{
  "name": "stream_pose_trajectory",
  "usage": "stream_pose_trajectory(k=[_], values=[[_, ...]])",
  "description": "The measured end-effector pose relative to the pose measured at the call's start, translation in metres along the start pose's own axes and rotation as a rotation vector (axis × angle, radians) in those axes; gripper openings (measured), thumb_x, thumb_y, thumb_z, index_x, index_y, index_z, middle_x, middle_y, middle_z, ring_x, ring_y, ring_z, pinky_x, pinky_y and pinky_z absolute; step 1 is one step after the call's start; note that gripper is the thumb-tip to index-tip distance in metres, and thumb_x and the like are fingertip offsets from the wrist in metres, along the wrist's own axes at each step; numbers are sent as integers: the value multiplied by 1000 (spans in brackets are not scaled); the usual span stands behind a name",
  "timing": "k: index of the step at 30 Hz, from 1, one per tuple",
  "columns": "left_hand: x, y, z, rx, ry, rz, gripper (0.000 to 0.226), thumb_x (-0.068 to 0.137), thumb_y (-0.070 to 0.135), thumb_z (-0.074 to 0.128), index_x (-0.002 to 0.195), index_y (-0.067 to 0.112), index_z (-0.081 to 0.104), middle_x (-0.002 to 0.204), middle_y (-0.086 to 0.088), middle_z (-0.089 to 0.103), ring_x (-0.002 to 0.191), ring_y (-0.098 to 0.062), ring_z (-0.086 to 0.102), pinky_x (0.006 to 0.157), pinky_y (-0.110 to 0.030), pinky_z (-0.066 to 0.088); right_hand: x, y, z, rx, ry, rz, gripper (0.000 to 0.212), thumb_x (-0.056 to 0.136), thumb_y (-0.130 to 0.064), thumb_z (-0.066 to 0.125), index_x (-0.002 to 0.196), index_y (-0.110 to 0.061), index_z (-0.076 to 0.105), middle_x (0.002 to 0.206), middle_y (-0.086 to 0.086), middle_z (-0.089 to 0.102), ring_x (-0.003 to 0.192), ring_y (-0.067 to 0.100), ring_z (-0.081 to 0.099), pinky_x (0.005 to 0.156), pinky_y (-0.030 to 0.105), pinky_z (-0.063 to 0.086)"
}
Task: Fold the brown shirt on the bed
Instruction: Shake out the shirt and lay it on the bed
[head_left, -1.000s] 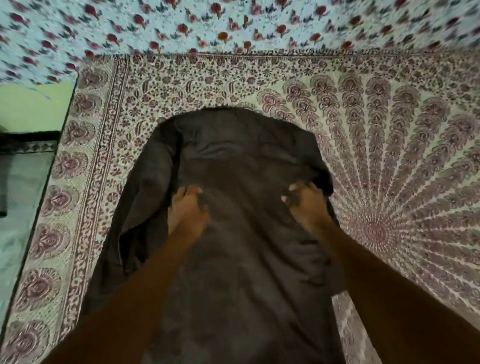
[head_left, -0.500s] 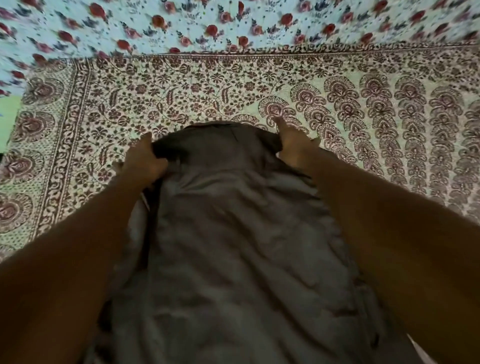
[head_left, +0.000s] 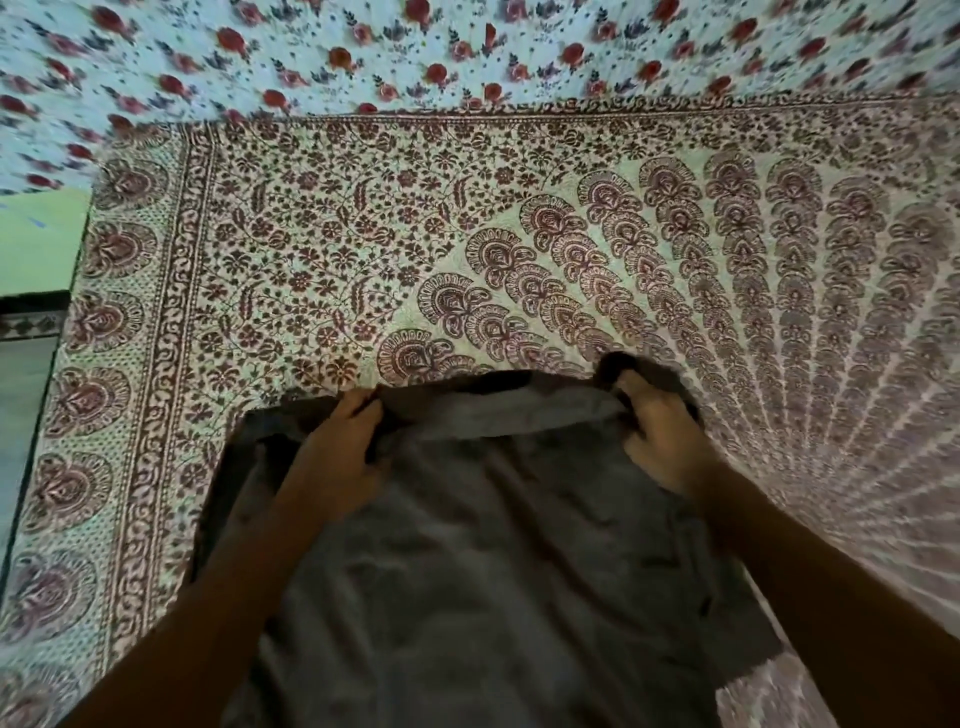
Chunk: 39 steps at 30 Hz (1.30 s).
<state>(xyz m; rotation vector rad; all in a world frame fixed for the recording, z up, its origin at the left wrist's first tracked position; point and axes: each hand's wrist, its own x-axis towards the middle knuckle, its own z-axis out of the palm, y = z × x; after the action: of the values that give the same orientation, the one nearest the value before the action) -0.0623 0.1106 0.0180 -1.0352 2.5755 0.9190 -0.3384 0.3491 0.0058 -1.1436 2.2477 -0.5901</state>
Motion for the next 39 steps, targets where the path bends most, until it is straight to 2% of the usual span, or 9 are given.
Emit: stream_pose_trajectory(k=[5,9,15,18,22,26,30,34,39], values=[[-87,44,-33,75,4,81,71,79,31,54,141,-2,50,127,-29,64,111,-48,65,96,-56,54,-75,-54,-60,-4,-47,-75,41,89,-24,56,127,-10,60,101,10,71,86,26,67,76,37,55],[-154,98,-62,133,58,127,54,88,26,55,139,8,46,101,-26,71,87,-45,70,73,-53,58,-142,-99,-108,-212,-248,-155,29,87,-23,58,106,-6,72,85,9,68,79,27,66,74,33,52],[-247,156,-105,210,420,99,36,89,10,69,124,4,60,125,-23,59,96,-45,63,78,-51,54,-230,-123,-215,144,462,128,42,78,11,49,101,-12,75,92,4,73,93,27,70,82,36,54],[-273,171,-124,168,412,85,29,82,12,68,110,5,62,110,-21,63,95,-44,63,79,-50,52,-274,-146,-268,7,338,-24,40,75,8,49,103,-6,73,94,15,75,92,33,70,83,45,56],[-307,225,-149,-57,469,148,20,92,11,55,111,8,53,84,-20,64,77,-42,65,67,-46,51,-324,-144,-328,-48,503,7,30,80,-11,46,93,1,71,83,21,70,80,38,67,70,41,52],[-337,294,-182,-71,939,47,27,98,13,56,121,-2,55,85,-28,63,81,-48,64,66,-46,43,-355,-141,-365,-276,188,-152,8,97,-15,63,93,-15,70,65,-3,56,65,25,60,53,23,33],[-373,363,-159,353,544,131,25,99,24,52,120,14,62,96,-25,71,90,-45,68,73,-50,56,-377,-102,-427,-198,496,13,12,97,-21,60,92,-12,67,81,14,63,85,38,65,69,29,36],[-393,398,-154,94,997,-99,25,94,8,49,113,4,65,96,-34,67,89,-52,65,73,-54,52,-429,-100,-456,-352,61,-143,34,80,-43,84,91,-18,65,80,0,50,93,23,49,67,30,33],[-424,428,-133,94,771,67,12,94,8,62,99,7,73,87,-28,71,84,-44,68,73,-44,52,-472,-61,-487,-493,211,-75,16,82,-21,80,89,-15,67,77,-1,51,93,31,63,84,36,50]])
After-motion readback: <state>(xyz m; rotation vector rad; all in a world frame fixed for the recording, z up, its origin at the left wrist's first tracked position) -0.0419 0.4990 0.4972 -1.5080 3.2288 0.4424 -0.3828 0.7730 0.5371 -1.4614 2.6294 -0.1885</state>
